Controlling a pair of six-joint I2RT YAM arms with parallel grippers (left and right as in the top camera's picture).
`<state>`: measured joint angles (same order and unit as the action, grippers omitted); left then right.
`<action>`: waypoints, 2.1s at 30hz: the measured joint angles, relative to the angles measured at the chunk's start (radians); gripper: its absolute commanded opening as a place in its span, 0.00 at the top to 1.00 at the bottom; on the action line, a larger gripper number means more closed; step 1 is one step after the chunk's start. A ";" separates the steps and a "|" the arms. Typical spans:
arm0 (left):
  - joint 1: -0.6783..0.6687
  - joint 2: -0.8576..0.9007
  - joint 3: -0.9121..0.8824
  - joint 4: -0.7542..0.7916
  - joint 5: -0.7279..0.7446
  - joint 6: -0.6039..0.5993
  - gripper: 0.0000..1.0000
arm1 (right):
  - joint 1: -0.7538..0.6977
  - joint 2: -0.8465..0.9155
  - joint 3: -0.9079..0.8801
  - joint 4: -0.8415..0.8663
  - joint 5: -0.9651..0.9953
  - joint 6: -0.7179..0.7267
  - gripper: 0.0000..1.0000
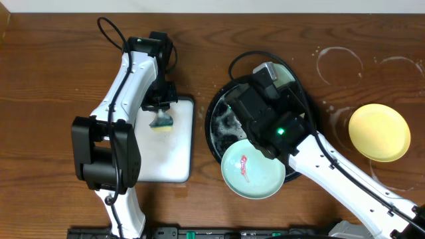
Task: Clean dirty plates on tray and stack at the side
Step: 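Lift the pale green plate with the right gripper toward the right, then carry the pale green plate right and set it on the yellow plate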
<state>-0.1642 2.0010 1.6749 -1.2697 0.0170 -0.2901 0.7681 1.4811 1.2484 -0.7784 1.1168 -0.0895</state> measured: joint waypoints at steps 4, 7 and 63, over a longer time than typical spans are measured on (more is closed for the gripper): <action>0.000 0.000 0.000 0.000 0.000 0.000 0.90 | 0.000 0.000 0.000 0.014 0.003 -0.018 0.99; 0.000 0.000 0.000 0.000 0.000 0.000 0.90 | 0.000 0.000 0.000 0.040 0.004 -0.050 0.99; 0.000 0.000 0.000 0.010 0.000 0.000 0.89 | -0.010 0.000 0.000 0.093 0.074 -0.076 0.99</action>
<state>-0.1642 2.0010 1.6749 -1.2598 0.0174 -0.2901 0.7578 1.4811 1.2484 -0.6853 1.1908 -0.1650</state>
